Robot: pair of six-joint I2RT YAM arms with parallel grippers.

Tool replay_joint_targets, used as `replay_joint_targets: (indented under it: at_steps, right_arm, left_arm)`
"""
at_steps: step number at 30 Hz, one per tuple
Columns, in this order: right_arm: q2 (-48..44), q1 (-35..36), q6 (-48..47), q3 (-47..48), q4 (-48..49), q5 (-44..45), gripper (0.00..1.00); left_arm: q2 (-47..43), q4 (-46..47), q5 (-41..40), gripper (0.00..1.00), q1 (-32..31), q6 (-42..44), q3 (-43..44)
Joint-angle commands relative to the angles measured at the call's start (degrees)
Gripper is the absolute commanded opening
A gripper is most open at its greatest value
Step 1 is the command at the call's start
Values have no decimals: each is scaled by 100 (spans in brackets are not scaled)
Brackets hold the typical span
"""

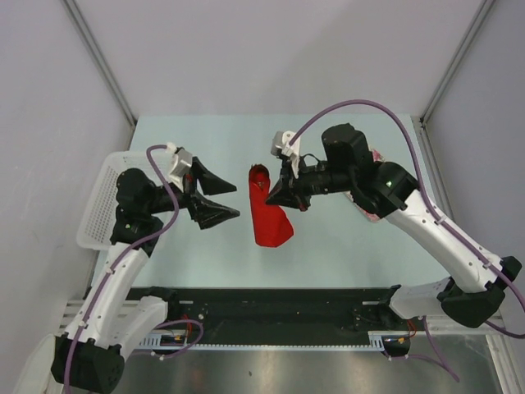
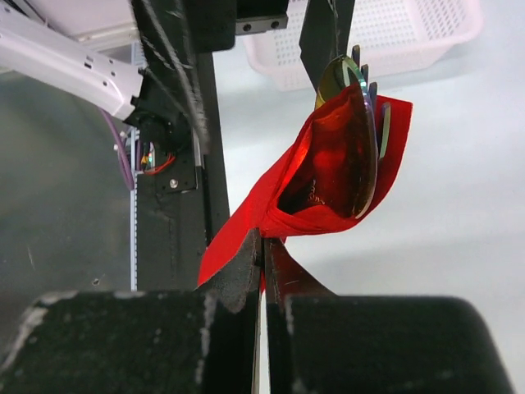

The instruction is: Place the utensils on the paper napkin and roll it up

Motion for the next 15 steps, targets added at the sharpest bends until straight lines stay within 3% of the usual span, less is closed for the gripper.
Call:
replay_joint_targets:
  at_steps: [1, 12, 15]
  right_arm:
    - [-161, 206, -145, -128, 279, 323, 0]
    - [-231, 522, -181, -145, 437, 402, 0]
    - [-240, 549, -163, -137, 472, 429, 0]
  left_arm:
    - [-157, 705, 205, 84, -373, -445, -36]
    - [168, 994, -498, 83, -1217, -507, -54]
    - [229, 1117, -560, 77, -1428, -559, -62]
